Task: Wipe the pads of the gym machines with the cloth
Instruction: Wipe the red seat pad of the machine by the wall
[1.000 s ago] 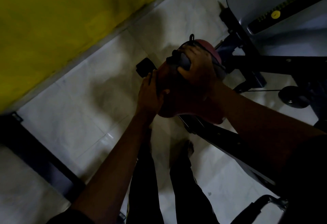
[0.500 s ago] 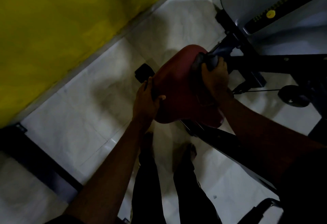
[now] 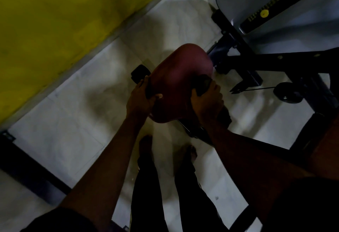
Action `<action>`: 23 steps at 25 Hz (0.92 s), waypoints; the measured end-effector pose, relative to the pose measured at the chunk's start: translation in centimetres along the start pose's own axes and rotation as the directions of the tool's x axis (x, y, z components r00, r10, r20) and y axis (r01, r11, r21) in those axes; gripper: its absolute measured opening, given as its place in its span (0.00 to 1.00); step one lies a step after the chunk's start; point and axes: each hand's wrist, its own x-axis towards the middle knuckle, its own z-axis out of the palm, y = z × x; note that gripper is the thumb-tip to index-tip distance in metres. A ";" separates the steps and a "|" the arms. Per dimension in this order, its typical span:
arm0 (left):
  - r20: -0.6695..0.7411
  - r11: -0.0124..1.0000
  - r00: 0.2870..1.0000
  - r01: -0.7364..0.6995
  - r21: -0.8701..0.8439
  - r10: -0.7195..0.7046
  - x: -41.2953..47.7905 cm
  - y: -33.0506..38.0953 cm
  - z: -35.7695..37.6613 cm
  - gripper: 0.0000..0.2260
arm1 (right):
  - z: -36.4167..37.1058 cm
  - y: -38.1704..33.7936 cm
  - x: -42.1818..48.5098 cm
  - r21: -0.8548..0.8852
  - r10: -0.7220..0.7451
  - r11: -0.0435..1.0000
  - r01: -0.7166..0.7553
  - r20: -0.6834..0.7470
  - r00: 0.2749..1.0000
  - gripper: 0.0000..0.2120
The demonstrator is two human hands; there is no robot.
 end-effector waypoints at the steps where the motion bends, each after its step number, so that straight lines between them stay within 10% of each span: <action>1: 0.004 1.000 1.000 -0.004 -0.025 0.004 0.0 -0.2 -0.2 0.40 | 0.1 -0.7 -0.3 -0.040 -0.012 0.999 0.012 -0.009 1.000 0.34; 6: 0.022 0.996 0.998 -0.050 -0.076 0.052 -0.7 -1.1 -1.4 0.30 | 0.7 -0.1 -1.0 -0.062 -0.299 0.953 0.297 -0.015 0.954 0.35; 10: 0.005 0.995 1.000 -0.012 -0.097 0.013 -1.1 -0.7 -1.7 0.30 | 0.6 0.4 -2.9 0.034 0.063 0.998 -0.060 -0.087 0.994 0.33; 15: 0.040 0.990 0.999 -0.026 -0.135 0.032 -0.8 0.1 -3.2 0.27 | 2.3 -0.4 -5.6 0.347 0.405 0.889 -0.297 -0.297 0.865 0.28; 18: 0.031 0.984 0.989 -0.141 -0.113 0.146 -0.5 -0.4 -4.5 0.27 | 3.0 -0.4 -6.7 0.457 0.444 0.847 -0.273 -0.324 0.835 0.26; 23: 0.082 0.980 0.995 0.068 -0.185 -0.053 0.1 -1.8 -6.2 0.12 | 4.9 -2.1 -12.0 0.263 0.215 0.950 -0.169 -0.156 0.964 0.29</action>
